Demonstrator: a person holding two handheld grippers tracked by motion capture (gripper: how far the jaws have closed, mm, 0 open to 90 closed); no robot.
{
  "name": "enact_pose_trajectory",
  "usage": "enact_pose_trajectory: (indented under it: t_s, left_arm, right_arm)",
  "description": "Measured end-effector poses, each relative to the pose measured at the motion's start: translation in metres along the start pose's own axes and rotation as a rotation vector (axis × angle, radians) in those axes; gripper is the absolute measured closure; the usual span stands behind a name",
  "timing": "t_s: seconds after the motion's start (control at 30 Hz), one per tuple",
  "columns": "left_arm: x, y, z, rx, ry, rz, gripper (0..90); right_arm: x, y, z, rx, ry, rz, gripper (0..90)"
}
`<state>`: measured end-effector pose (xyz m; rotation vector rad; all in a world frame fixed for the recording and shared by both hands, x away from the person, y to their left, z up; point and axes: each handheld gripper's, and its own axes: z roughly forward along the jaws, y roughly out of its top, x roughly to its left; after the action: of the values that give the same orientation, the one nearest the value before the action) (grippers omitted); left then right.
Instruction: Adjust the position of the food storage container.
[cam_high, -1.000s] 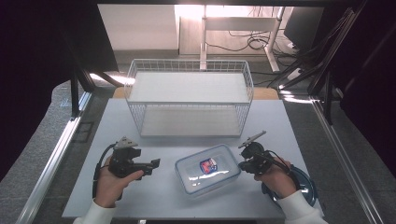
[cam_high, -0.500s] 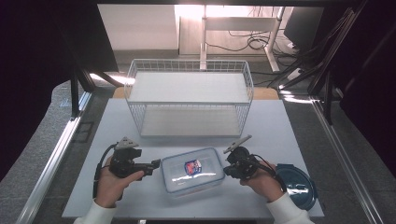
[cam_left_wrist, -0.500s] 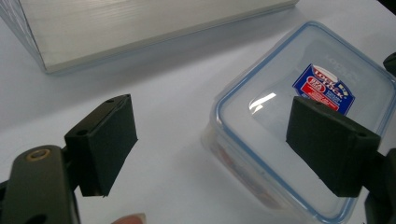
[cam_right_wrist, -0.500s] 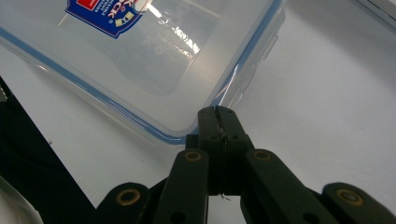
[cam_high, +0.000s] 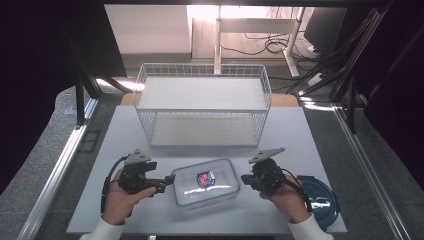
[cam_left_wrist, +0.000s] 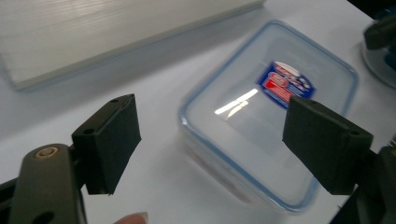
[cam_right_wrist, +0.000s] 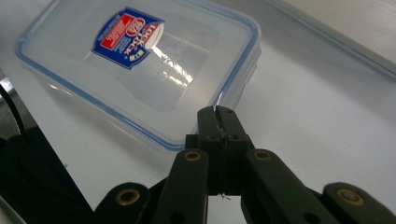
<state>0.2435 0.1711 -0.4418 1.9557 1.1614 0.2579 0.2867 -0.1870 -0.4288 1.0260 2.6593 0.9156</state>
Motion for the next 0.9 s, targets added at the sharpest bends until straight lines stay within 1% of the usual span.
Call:
enact_pose_trajectory:
  t_s: [0.03,0.07,0.1,0.13,0.17,0.2,0.23,0.27,0.3,0.33,0.37,0.4,0.43,0.47,0.5,0.53,0.57,0.6,0.63,0.67,0.7,0.73,0.77,0.8,0.83,0.87,0.9]
  left_arm:
    - [-0.004,0.0,0.001,0.006,-0.011,0.015,20.2]
    - [-0.009,0.0,0.002,0.019,-0.031,0.034,21.0]
    - [-0.012,-0.001,0.003,0.024,-0.046,0.046,22.1]
    - [-0.012,-0.001,0.003,0.024,-0.046,0.046,23.3]
    - [-0.019,-0.001,0.005,0.038,-0.076,0.075,25.6]
    - [-0.019,-0.001,0.005,0.038,-0.076,0.075,27.3]
    - [-0.024,-0.001,0.007,0.045,-0.089,0.095,27.3]
    - [-0.029,-0.002,0.009,0.051,-0.095,0.115,31.2]
    - [-0.032,-0.003,0.011,0.052,-0.101,0.117,33.2]
    - [-0.032,-0.003,0.011,0.052,-0.101,0.117,36.8]
    - [-0.035,-0.004,0.014,0.057,-0.115,0.123,36.8]
    - [-0.038,-0.006,0.015,0.062,-0.13,0.127,42.2]
    - [-0.044,-0.008,0.02,0.084,-0.173,0.153,50.4]
    - [-0.044,-0.008,0.02,0.084,-0.173,0.153,54.7]
    - [-0.048,-0.009,0.022,0.102,-0.207,0.169,54.7]
    - [-0.051,-0.009,0.024,0.114,-0.236,0.18,66.6]
    - [-0.057,-0.011,0.027,0.139,-0.278,0.204,70.1]
    - [-0.057,-0.011,0.027,0.139,-0.278,0.204,74.0]
    - [-0.063,-0.013,0.031,0.168,-0.295,0.23,77.6]
    - [-0.063,-0.013,0.031,0.168,-0.295,0.23,80.0]
    - [-0.068,-0.017,0.037,0.208,-0.296,0.253,84.1]
    - [-0.068,-0.017,0.037,0.208,-0.296,0.253,86.8]
    - [-0.07,-0.019,0.041,0.222,-0.3,0.251,89.0]
    - [-0.072,-0.022,0.044,0.241,-0.307,0.251,89.0]
    - [-0.076,-0.027,0.051,0.278,-0.298,0.273,90.0]
    - [-0.078,-0.028,0.053,0.297,-0.28,0.293,90.0]
    - [-0.08,-0.03,0.056,0.313,-0.265,0.305,90.0]
  right_arm:
    - [-0.003,-0.004,-0.002,-0.036,0.018,0.013,82.8]
    - [-0.004,-0.006,-0.002,-0.052,0.025,0.018,78.4]
    - [-0.006,-0.008,-0.003,-0.08,0.032,0.03,70.9]
    - [-0.006,-0.008,-0.003,-0.08,0.032,0.03,70.9]
    - [-0.008,-0.009,-0.003,-0.103,0.026,0.053,49.7]
    - [-0.008,-0.009,-0.003,-0.103,0.026,0.053,49.7]
    - [-0.008,-0.01,-0.004,-0.114,0.013,0.068,44.9]
    - [-0.012,-0.012,-0.008,-0.157,0.019,0.097,35.5]
    - [-0.013,-0.012,-0.01,-0.167,0.03,0.108,34.4]
    - [-0.013,-0.012,-0.01,-0.167,0.03,0.108,34.4]
    - [-0.014,-0.013,-0.011,-0.176,0.035,0.116,33.2]
    - [-0.016,-0.015,-0.013,-0.181,0.031,0.122,32.0]
    - [-0.017,-0.016,-0.013,-0.18,0.025,0.129,31.0]
    - [-0.017,-0.016,-0.013,-0.18,0.025,0.129,31.0]
    - [-0.018,-0.017,-0.013,-0.18,0.025,0.132,30.7]
    - [-0.019,-0.018,-0.013,-0.175,0.024,0.138,30.0]
    - [-0.019,-0.018,-0.013,-0.176,0.023,0.139,29.9]
    - [-0.019,-0.018,-0.013,-0.176,0.023,0.139,29.9]
    - [-0.019,-0.018,-0.014,-0.182,0.026,0.135,29.2]
    - [-0.018,-0.018,-0.014,-0.185,0.029,0.135,28.9]
    - [-0.018,-0.018,-0.015,-0.192,0.031,0.132,28.7]
    - [-0.018,-0.018,-0.015,-0.192,0.027,0.13,28.4]
    - [-0.017,-0.018,-0.016,-0.195,0.027,0.131,27.9]
    - [-0.017,-0.018,-0.016,-0.195,0.027,0.131,27.9]
    - [-0.018,-0.018,-0.016,-0.196,0.021,0.134,26.8]
    - [-0.018,-0.019,-0.016,-0.195,0.018,0.137,26.5]
    - [-0.019,-0.019,-0.016,-0.195,0.013,0.14,26.2]
